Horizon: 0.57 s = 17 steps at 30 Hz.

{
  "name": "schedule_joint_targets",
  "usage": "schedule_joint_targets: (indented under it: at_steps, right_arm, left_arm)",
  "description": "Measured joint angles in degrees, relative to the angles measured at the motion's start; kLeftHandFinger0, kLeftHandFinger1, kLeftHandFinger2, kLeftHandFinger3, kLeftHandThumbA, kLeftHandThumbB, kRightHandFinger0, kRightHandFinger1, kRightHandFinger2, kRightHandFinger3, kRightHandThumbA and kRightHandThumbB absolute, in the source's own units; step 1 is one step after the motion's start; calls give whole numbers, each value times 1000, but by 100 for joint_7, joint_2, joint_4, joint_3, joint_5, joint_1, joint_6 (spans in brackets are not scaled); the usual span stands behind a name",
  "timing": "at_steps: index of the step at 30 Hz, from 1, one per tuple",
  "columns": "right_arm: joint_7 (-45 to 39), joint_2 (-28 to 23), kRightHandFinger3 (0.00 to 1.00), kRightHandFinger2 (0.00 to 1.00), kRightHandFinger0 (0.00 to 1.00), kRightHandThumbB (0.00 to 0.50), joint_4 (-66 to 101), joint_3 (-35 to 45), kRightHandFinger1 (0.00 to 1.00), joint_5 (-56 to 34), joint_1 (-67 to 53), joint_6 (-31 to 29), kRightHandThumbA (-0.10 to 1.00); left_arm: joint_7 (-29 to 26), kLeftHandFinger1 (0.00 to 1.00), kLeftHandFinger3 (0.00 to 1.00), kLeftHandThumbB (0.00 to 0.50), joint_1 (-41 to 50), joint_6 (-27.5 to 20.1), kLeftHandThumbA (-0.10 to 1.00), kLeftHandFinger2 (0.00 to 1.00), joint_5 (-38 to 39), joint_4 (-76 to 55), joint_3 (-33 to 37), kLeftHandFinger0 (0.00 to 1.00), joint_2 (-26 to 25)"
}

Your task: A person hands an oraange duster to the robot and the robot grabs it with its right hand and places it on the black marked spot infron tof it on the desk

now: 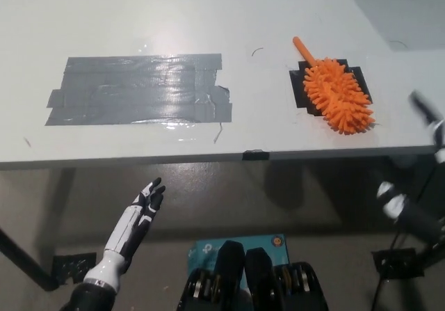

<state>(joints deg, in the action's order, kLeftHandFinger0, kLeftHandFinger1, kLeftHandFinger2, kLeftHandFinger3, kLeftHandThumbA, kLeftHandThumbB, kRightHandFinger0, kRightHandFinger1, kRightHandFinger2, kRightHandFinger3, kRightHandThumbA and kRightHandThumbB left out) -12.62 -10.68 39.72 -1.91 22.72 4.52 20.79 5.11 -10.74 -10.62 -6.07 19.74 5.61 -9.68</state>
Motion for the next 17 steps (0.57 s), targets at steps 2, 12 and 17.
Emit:
schedule_joint_targets:
  at_steps: [2, 12, 17]
  right_arm:
    - [37, 107, 1000, 1000, 1000, 131, -424, -135, 1000, -23, -224, -170, 497]
    - [382, 384, 1000, 1000, 1000, 148, -2863, -501, 1000, -22, -364, -1068, 408]
    - [483, 412, 1000, 1000, 1000, 151, -3342, -497, 1000, -56, -274, -1275, 418]
  left_arm:
    - [0, 1000, 1000, 134, 125, -6, 935, 1000, 4, -15, 3, 1000, 0]
    - [2, 1000, 1000, 143, 555, 4, 893, 1000, 79, -5, -28, 1000, -15]
    - [3, 1000, 1000, 128, 507, 31, 836, 1000, 149, -23, -89, 1000, -14]
